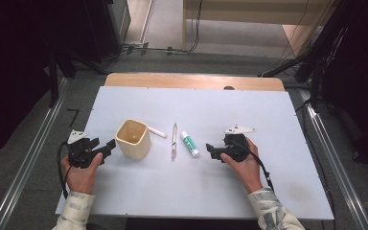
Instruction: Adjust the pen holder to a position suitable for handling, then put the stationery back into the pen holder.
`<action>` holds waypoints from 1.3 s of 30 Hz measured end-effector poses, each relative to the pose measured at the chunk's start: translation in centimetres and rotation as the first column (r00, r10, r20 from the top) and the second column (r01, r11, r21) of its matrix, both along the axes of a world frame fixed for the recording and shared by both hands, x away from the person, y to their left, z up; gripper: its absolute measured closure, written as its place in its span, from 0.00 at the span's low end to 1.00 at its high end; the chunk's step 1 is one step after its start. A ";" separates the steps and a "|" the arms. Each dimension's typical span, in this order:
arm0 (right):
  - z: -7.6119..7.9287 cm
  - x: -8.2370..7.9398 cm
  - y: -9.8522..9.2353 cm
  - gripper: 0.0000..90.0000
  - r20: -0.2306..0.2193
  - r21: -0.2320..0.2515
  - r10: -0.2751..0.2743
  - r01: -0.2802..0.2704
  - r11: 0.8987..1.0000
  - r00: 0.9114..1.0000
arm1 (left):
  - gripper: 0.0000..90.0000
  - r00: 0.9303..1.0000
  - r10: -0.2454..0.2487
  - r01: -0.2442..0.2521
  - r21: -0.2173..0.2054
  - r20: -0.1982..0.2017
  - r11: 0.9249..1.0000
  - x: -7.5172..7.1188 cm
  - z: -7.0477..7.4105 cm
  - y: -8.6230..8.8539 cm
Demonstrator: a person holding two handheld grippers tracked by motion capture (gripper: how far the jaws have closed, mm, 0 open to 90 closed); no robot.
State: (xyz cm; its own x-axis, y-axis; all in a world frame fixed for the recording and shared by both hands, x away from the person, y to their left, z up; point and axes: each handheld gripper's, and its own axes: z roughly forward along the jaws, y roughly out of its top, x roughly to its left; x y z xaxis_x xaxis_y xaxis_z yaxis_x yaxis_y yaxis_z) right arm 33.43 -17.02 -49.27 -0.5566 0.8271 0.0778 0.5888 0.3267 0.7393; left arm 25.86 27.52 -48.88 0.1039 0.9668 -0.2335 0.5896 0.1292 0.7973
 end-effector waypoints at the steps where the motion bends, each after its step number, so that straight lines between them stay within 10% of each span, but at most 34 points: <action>1: 0.1 0.0 0.2 0.12 0.002 0.002 0.000 0.000 1.000 1.000 | 0.36 1.000 -0.001 0.001 0.001 -0.001 1.000 0.0 0.0 0.0; 39: 0.3 0.1 2.2 0.12 0.010 0.010 0.043 -0.043 0.999 0.999 | 0.35 1.000 -0.001 0.001 0.012 0.001 1.000 0.2 0.0 -0.2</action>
State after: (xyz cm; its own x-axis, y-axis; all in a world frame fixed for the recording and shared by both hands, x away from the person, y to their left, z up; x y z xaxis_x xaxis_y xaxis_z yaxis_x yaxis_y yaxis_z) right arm 33.57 -14.77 -49.00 -0.5927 0.8013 0.0807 0.5667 0.3438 0.7487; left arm 26.11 27.32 -48.88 0.1046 0.9694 -0.2223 0.5890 0.1197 0.7992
